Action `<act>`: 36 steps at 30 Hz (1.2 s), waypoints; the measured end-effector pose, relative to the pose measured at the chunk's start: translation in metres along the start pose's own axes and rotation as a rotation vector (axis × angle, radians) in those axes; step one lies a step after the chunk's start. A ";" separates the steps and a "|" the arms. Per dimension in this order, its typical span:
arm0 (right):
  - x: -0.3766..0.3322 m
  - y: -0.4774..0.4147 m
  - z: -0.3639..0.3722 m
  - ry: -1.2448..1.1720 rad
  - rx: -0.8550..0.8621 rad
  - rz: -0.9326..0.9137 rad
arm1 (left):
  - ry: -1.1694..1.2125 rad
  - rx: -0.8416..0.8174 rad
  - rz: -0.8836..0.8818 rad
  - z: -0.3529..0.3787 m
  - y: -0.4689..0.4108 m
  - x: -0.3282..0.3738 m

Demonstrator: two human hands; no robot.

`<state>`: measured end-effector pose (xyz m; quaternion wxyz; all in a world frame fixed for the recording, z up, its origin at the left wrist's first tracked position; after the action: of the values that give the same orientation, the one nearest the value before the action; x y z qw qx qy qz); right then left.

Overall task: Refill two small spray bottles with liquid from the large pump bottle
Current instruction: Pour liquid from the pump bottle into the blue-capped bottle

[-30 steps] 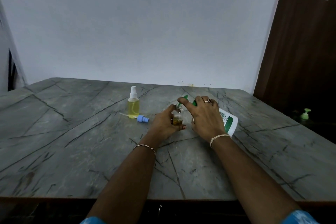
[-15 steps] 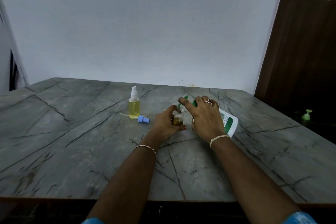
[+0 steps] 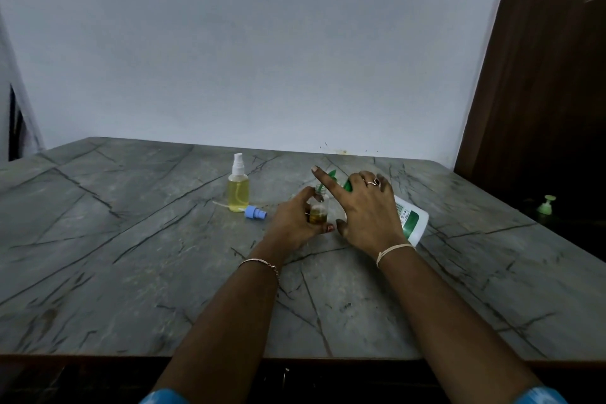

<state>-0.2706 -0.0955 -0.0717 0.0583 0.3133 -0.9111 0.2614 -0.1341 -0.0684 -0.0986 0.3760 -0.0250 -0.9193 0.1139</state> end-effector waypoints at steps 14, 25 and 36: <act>-0.002 -0.013 0.007 -0.017 -0.011 0.050 | 0.039 -0.015 -0.014 -0.002 0.002 0.003; 0.001 -0.008 0.008 0.016 0.016 0.046 | 0.006 -0.006 -0.026 -0.001 0.000 0.002; -0.002 -0.011 0.008 -0.005 0.019 0.037 | 0.012 0.001 0.010 0.000 0.002 0.001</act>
<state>-0.2621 -0.1060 -0.0741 0.0483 0.2973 -0.9145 0.2701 -0.1348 -0.0661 -0.0980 0.3808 -0.0300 -0.9168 0.1163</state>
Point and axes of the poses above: each hand's wrist, its own y-axis away from the middle knuckle, its own z-axis out of the palm, x = y × z, the point moved 3 cm from there along -y, towards the middle knuckle, and after that the axes turned 13 degrees about -x, right-handed, at the moved point
